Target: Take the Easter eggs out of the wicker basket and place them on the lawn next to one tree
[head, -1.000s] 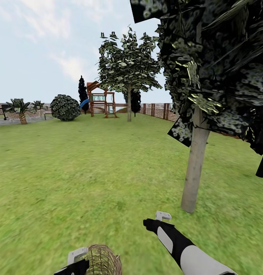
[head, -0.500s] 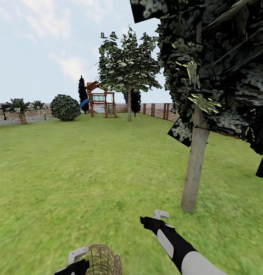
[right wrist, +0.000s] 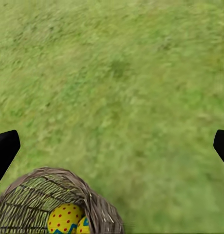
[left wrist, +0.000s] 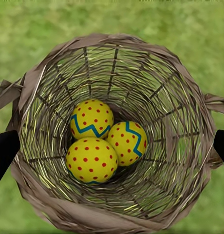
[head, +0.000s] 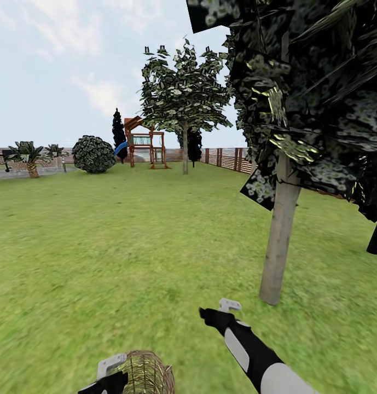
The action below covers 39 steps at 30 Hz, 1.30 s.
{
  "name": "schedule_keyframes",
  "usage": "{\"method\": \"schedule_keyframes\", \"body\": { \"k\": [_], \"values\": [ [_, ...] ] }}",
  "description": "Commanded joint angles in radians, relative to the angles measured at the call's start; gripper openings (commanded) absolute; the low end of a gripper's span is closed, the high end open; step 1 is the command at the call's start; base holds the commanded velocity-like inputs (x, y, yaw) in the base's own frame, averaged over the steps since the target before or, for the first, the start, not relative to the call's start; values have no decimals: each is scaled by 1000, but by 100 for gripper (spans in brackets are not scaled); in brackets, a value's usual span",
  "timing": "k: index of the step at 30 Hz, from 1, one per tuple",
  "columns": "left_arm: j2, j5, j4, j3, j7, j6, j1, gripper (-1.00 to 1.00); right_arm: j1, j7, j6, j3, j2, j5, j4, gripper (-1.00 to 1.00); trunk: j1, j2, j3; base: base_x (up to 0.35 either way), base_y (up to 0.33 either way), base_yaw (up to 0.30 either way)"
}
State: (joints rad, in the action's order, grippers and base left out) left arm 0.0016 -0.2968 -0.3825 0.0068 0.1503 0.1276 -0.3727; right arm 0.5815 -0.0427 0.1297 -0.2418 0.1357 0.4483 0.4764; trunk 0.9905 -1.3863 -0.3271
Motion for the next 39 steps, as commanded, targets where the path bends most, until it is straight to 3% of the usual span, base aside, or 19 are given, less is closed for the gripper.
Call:
{"method": "schedule_keyframes", "body": {
  "k": [1,7,14,18,24,32,39],
  "values": [
    [0,-5,-3,0,3,6,0,100,-10,-4,5,-5,-1,7,21,100,0,-1,-1,0,0,0],
    [0,-5,-4,0,3,3,0,100,-120,-3,34,-4,-5,8,247,100,15,-29,-14,0,0,0],
    [0,-5,-7,-1,3,3,0,100,-290,-5,185,-4,-21,4,638,100,42,-78,-36,0,0,0],
    [-1,-4,-9,-2,3,3,0,100,-337,-5,216,-5,-41,5,746,100,58,-106,-48,0,0,0],
    [-6,-2,-15,-1,3,8,-3,100,-357,-5,236,-5,-51,5,798,100,81,-148,-67,0,0,0],
    [-17,3,-2,-1,5,27,-72,100,-362,-5,241,-4,-54,5,809,100,111,-204,-92,0,0,0],
    [-14,0,0,-2,5,13,-83,100,-362,-5,241,-4,-56,6,810,100,138,-253,-114,0,0,0]
  ]
}}
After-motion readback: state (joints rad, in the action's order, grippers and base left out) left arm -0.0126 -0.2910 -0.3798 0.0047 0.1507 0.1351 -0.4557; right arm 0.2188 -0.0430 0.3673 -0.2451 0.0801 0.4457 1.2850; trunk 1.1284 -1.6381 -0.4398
